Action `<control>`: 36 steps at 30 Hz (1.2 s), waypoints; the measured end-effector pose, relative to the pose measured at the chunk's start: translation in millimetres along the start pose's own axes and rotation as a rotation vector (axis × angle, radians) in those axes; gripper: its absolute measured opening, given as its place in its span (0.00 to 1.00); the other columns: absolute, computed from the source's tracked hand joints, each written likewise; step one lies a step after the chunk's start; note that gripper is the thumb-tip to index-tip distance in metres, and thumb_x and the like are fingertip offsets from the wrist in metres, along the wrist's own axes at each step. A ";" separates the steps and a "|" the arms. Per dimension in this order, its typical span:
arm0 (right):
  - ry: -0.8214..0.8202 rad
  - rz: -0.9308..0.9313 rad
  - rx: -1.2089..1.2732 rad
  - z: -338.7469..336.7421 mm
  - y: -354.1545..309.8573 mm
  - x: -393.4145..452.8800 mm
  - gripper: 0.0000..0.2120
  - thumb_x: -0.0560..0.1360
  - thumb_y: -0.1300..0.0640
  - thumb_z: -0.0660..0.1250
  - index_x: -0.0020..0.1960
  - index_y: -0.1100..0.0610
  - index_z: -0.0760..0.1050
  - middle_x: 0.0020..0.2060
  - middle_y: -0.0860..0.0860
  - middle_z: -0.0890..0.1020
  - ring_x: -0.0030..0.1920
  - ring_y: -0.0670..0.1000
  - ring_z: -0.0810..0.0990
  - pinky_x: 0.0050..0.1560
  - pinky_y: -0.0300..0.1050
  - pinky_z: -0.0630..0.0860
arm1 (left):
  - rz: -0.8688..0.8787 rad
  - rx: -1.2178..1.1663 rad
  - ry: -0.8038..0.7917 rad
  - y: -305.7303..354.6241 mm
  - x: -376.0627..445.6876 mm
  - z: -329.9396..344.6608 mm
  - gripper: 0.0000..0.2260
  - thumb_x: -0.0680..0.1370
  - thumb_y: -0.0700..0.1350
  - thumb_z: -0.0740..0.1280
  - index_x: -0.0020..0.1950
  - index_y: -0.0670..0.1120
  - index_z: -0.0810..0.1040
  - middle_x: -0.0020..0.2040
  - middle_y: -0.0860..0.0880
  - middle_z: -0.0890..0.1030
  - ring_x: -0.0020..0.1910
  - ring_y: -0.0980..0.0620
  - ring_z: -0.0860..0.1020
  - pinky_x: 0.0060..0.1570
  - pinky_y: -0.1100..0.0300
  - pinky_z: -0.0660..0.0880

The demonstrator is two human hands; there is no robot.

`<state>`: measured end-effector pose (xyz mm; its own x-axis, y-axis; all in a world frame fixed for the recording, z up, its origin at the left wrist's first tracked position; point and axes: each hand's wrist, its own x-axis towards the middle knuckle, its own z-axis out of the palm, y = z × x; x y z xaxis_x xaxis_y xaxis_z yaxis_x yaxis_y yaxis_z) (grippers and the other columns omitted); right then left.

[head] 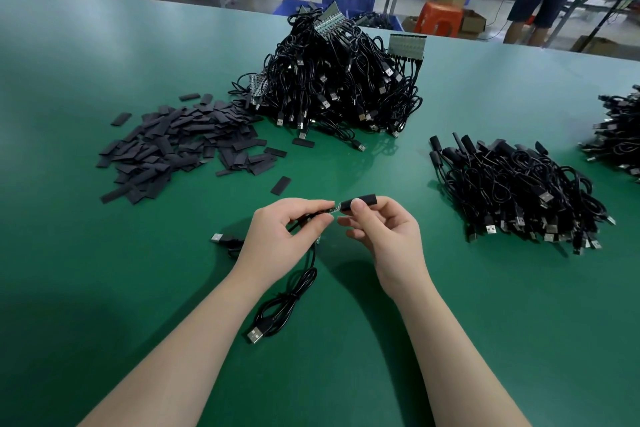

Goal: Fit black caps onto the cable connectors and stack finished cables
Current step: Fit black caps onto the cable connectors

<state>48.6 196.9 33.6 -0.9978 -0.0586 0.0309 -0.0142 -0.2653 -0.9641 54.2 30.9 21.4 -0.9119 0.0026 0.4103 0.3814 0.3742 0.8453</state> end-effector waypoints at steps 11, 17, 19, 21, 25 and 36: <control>0.023 -0.066 -0.136 -1.3 -2.0 -0.2 0.08 0.75 0.62 0.73 0.41 0.50 0.82 0.39 0.50 0.86 0.42 0.49 0.86 0.40 0.37 0.78 | -0.005 -0.010 0.006 -0.6 -0.1 1.0 0.14 0.75 0.42 0.73 0.51 0.63 0.81 0.48 0.67 0.82 0.51 0.64 0.80 0.51 0.73 0.72; 0.001 -0.028 -0.103 -1.7 -3.5 -0.5 0.05 0.73 0.58 0.73 0.40 0.49 0.83 0.39 0.50 0.86 0.42 0.50 0.86 0.40 0.38 0.79 | -0.009 -0.014 0.000 -0.8 0.6 1.7 0.14 0.75 0.43 0.73 0.51 0.63 0.81 0.48 0.66 0.82 0.50 0.63 0.80 0.51 0.72 0.73; 0.007 -0.038 -0.126 -1.9 -3.3 -0.2 0.07 0.73 0.58 0.73 0.39 0.47 0.83 0.39 0.50 0.86 0.43 0.49 0.86 0.40 0.37 0.79 | -0.008 -0.013 -0.006 -1.4 0.6 1.8 0.14 0.75 0.43 0.73 0.51 0.63 0.81 0.49 0.66 0.83 0.50 0.63 0.80 0.51 0.71 0.73; 0.000 -0.045 -0.148 -2.1 -3.0 0.3 0.09 0.75 0.59 0.73 0.39 0.46 0.83 0.39 0.50 0.86 0.44 0.49 0.86 0.40 0.37 0.79 | -0.005 -0.014 -0.004 -1.6 0.0 1.4 0.14 0.75 0.43 0.73 0.51 0.63 0.81 0.49 0.65 0.82 0.50 0.63 0.80 0.51 0.71 0.73; 0.006 -0.063 -0.179 -2.0 -2.3 0.5 0.11 0.75 0.60 0.73 0.39 0.45 0.83 0.38 0.49 0.86 0.44 0.48 0.85 0.41 0.37 0.79 | -0.007 -0.011 -0.002 -1.8 0.1 0.9 0.14 0.75 0.43 0.73 0.51 0.64 0.81 0.50 0.66 0.82 0.50 0.63 0.80 0.51 0.71 0.73; 0.039 -0.141 -0.232 0.8 1.9 -0.8 0.09 0.73 0.61 0.74 0.40 0.48 0.81 0.39 0.51 0.86 0.43 0.49 0.85 0.44 0.38 0.79 | 0.024 0.000 -0.003 -3.6 0.0 1.1 0.12 0.75 0.44 0.73 0.52 0.62 0.82 0.49 0.64 0.83 0.50 0.63 0.80 0.51 0.71 0.73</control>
<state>49.4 195.6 32.0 -0.9866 0.0018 0.1633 -0.1632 -0.0400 -0.9858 52.7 30.5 17.9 -0.9030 0.0146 0.4294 0.4033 0.3739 0.8352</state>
